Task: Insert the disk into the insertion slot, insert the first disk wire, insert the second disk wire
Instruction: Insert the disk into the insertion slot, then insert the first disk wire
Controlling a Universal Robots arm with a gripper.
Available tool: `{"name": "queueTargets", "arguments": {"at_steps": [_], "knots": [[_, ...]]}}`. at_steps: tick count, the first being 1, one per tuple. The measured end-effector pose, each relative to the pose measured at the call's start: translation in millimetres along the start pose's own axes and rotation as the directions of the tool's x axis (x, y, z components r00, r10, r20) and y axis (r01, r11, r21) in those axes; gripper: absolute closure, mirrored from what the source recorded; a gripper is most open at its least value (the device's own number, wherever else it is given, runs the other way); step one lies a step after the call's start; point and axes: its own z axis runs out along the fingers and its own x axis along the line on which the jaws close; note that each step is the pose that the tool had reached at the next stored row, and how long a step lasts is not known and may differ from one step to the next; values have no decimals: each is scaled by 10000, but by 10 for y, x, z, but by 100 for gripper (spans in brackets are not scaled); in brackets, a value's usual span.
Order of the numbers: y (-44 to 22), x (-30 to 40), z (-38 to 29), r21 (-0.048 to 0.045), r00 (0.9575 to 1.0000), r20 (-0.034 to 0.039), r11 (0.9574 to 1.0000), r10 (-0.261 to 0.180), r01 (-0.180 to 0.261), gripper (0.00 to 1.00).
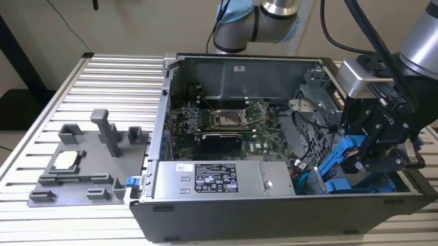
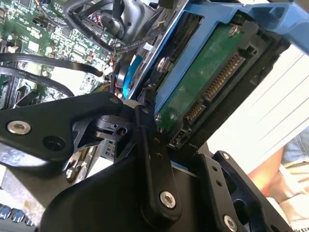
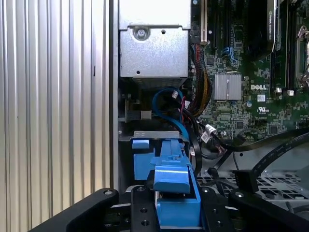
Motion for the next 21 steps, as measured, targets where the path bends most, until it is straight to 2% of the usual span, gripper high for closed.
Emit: {"name": "queueTargets", "arguments": {"at_steps": [1,2,3,4,5,8,15,21], "knots": [[0,0,0,2,10000,2,10000,0,0,60],[0,0,1,2,10000,4,10000,0,0,60],[0,-1,2,2,10000,6,10000,-1,1,54],[-1,-1,2,2,10000,5,10000,-2,2,54],[-1,-1,2,2,10000,4,10000,-1,1,47],[-1,-1,-4,-2,10000,3,10000,-2,2,47],[6,0,-186,-18,10000,-90,10000,1,-1,47],[12,1,-348,-18,9997,-227,10000,6,-6,47]]}}
